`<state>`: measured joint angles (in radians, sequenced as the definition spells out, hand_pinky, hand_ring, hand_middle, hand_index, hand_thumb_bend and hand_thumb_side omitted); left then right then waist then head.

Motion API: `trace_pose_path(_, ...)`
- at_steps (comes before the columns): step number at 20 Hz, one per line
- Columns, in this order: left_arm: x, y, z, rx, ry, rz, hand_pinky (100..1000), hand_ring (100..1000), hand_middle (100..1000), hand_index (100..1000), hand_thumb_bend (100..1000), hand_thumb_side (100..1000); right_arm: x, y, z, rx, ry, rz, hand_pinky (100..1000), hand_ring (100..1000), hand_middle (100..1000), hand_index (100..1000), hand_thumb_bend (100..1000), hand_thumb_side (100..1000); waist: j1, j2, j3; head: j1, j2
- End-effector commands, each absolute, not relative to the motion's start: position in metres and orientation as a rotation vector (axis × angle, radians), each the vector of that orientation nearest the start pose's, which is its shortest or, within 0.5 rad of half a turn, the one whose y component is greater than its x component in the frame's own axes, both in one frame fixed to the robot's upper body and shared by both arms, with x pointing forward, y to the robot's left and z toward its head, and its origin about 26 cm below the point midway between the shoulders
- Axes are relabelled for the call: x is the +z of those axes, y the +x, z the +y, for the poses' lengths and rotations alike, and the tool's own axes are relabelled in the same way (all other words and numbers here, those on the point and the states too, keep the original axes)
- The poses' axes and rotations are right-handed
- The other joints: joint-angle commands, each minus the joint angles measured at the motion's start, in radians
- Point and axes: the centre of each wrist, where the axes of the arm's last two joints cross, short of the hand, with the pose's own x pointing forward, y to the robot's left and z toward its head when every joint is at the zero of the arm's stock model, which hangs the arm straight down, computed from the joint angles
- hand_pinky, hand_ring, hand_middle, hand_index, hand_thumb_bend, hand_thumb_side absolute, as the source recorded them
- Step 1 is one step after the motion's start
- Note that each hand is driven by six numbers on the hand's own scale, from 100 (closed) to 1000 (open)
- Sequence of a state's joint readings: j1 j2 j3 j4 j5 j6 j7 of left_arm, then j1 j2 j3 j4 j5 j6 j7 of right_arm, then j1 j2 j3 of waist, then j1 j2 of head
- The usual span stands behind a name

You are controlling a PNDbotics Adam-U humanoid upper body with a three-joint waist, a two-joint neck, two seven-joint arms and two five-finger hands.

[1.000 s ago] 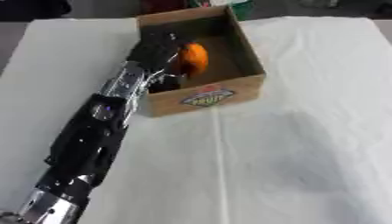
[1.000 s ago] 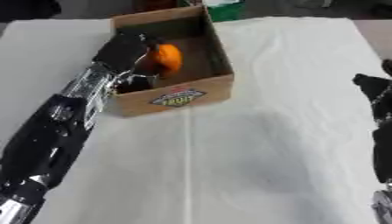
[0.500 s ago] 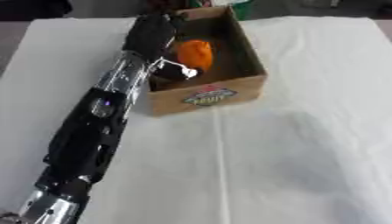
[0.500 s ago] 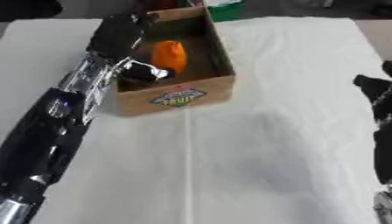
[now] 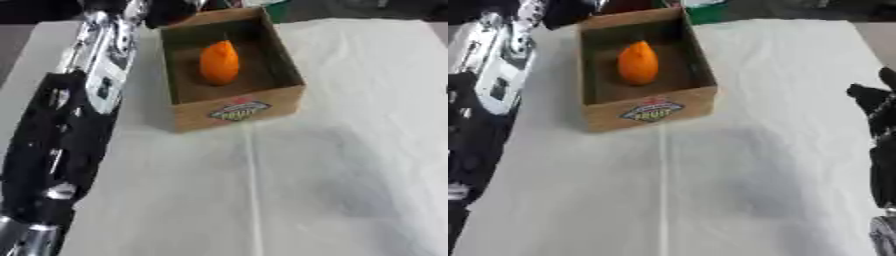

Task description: Pick up objects on the table and place them in the box.

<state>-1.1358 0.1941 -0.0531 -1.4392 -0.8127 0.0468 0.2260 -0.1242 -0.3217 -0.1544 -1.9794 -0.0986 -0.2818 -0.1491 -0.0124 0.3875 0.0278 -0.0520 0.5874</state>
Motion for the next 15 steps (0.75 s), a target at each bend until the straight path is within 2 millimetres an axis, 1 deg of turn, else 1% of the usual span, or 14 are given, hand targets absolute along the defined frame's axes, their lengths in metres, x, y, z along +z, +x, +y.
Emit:
trace_pose_path(1, 0.387, 0.369, 0.156, 0.338, -1.027, 3.274, 415, 550, 556, 769, 271, 682, 0.171, 0.277, -0.320, 0.047, -0.303, -2.455, 956, 870, 685, 940, 100, 1000, -0.004, -0.020, 0.006, 0.000, -0.009)
trace_pose_path(2, 0.386, 0.361, 0.163, 0.271, -0.945, 3.317, 413, 546, 551, 764, 262, 678, 0.171, 0.277, -0.320, 0.042, -0.304, -2.456, 956, 870, 686, 940, 100, 1000, -0.006, -0.019, 0.011, 0.000, -0.013)
trace_pose_path(4, 0.381, 0.346, 0.174, 0.151, -0.791, 3.389, 397, 527, 531, 741, 184, 677, 0.171, 0.277, -0.320, 0.036, -0.306, -2.459, 956, 870, 686, 940, 100, 1000, -0.011, -0.017, 0.021, 0.000, -0.021)
trace_pose_path(5, 0.378, 0.339, 0.179, 0.093, -0.726, 3.415, 386, 516, 519, 725, 114, 671, 0.171, 0.277, -0.320, 0.033, -0.307, -2.460, 956, 870, 686, 940, 100, 1000, -0.013, -0.016, 0.024, 0.000, -0.025)
trace_pose_path(7, 0.371, 0.324, 0.189, -0.036, -0.606, 3.451, 378, 508, 521, 721, 100, 675, 0.171, 0.277, -0.320, 0.025, -0.312, -2.462, 956, 870, 686, 940, 100, 1000, -0.018, -0.014, 0.032, 0.000, -0.031)
trace_pose_path(9, 0.361, 0.310, 0.195, -0.112, -0.508, 3.471, 395, 505, 539, 728, 100, 684, 0.172, 0.277, -0.320, 0.018, -0.313, -2.467, 956, 870, 687, 941, 100, 1000, -0.022, -0.011, 0.039, 0.001, -0.034)
trace_pose_path(11, 0.351, 0.306, 0.201, -0.135, -0.440, 3.470, 419, 511, 558, 738, 100, 692, 0.172, 0.278, -0.320, 0.007, -0.310, -2.474, 955, 870, 687, 942, 100, 1000, -0.026, -0.009, 0.044, 0.000, -0.033)
trace_pose_path(13, 0.337, 0.307, 0.207, -0.132, -0.378, 3.468, 422, 506, 554, 741, 100, 701, 0.173, 0.278, -0.320, -0.002, -0.305, -2.485, 954, 870, 688, 942, 100, 1000, -0.028, -0.007, 0.047, -0.001, -0.030)
trace_pose_path(15, 0.322, 0.310, 0.216, -0.134, -0.354, 3.463, 416, 498, 546, 720, 100, 700, 0.174, 0.279, -0.320, -0.003, -0.301, -2.494, 953, 869, 687, 942, 100, 1000, -0.028, -0.006, 0.048, -0.002, -0.031)
